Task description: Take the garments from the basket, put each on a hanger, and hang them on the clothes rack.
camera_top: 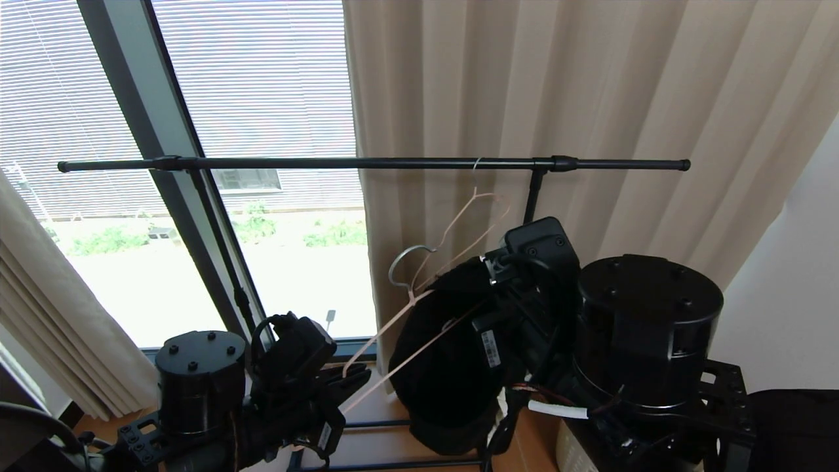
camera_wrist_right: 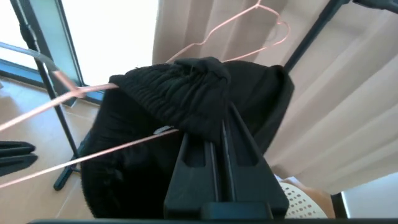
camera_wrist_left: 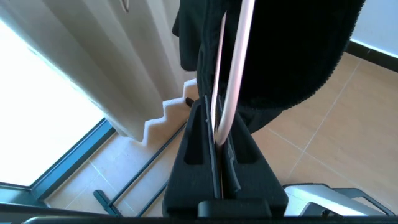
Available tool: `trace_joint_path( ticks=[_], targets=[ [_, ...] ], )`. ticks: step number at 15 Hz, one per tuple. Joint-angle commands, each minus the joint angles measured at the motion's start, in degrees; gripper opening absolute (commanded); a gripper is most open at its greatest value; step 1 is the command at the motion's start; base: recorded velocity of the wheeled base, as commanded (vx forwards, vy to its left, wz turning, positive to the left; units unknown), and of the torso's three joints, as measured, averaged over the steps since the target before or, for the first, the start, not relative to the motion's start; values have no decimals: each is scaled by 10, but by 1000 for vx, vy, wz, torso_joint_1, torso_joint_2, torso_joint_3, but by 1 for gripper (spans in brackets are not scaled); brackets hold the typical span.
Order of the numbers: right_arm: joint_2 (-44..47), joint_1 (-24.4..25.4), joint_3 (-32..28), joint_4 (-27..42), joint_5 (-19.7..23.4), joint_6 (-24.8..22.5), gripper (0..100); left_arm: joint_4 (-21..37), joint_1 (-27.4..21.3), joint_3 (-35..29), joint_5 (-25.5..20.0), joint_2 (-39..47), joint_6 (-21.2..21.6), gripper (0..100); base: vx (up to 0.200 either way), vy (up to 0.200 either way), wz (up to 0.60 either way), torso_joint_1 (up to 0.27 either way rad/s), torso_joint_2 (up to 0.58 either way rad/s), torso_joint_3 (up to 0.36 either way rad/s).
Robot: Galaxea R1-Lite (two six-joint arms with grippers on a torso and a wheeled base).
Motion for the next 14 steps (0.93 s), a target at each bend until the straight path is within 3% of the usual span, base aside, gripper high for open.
trace_joint_path(
  ticks=[1,6,14],
  targets=[
    [-2,-25,-10,0,-1,-1,0,0,16,-3,0,-1,1,0,0,0,0,0,0,0],
    [0,-25,-10,0,-1,0,0,0,23,-7,0,0,1,0,0,0,0,0,0,0],
    [20,67,-7,0,-2,21,0,0,-9,-11,1,3,-1,0,0,0,0,0,0,0]
  ],
)
